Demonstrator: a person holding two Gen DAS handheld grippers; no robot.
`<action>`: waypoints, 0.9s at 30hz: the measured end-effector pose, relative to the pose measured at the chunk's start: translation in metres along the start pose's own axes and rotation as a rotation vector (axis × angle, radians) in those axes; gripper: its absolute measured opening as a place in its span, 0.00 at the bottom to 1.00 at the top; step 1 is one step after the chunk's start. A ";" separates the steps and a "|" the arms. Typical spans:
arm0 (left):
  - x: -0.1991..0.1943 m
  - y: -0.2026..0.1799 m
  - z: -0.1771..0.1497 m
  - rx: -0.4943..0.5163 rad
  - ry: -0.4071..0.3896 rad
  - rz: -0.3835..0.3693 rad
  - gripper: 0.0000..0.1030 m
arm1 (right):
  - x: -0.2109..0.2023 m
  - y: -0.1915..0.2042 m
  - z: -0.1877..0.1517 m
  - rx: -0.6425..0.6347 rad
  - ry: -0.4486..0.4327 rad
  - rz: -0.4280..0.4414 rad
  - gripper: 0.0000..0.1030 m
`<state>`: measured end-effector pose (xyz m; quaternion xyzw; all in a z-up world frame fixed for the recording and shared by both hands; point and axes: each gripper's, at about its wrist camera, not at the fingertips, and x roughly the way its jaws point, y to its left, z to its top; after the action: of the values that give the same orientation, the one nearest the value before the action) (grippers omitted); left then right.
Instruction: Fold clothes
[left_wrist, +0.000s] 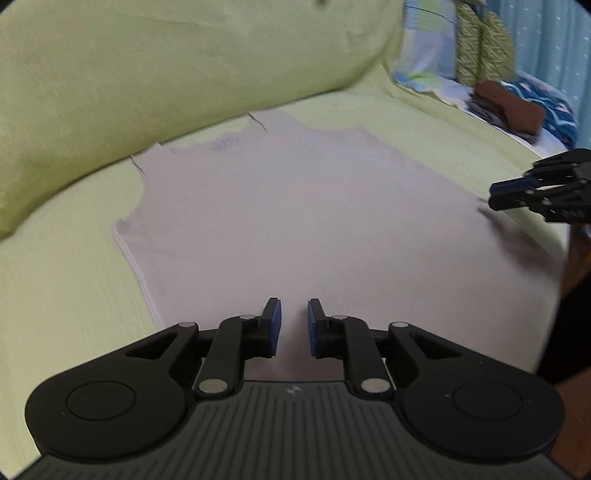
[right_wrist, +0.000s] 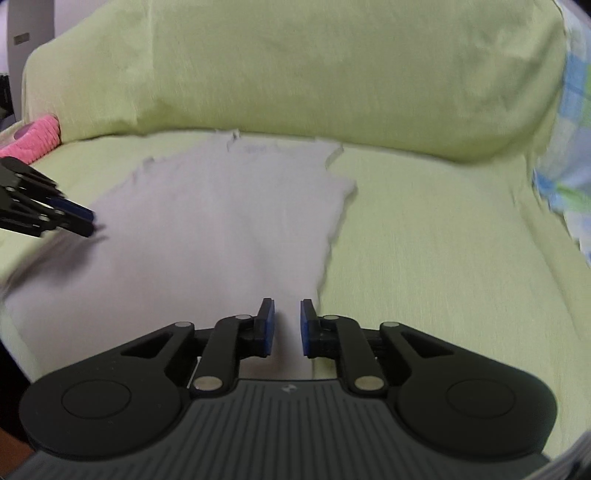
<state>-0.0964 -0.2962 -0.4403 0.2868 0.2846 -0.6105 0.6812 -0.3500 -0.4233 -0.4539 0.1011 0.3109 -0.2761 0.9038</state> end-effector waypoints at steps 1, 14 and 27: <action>0.004 0.002 0.003 -0.004 -0.005 0.002 0.31 | 0.007 0.001 0.005 -0.009 -0.003 0.002 0.18; 0.056 0.017 0.029 -0.030 -0.013 0.005 0.35 | 0.085 0.011 0.029 -0.004 0.015 0.030 0.20; 0.060 0.037 0.025 -0.080 -0.056 0.026 0.45 | 0.106 0.018 0.038 0.037 -0.014 -0.041 0.23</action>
<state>-0.0531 -0.3515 -0.4660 0.2457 0.2858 -0.5977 0.7076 -0.2511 -0.4683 -0.4890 0.1092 0.3015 -0.3010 0.8981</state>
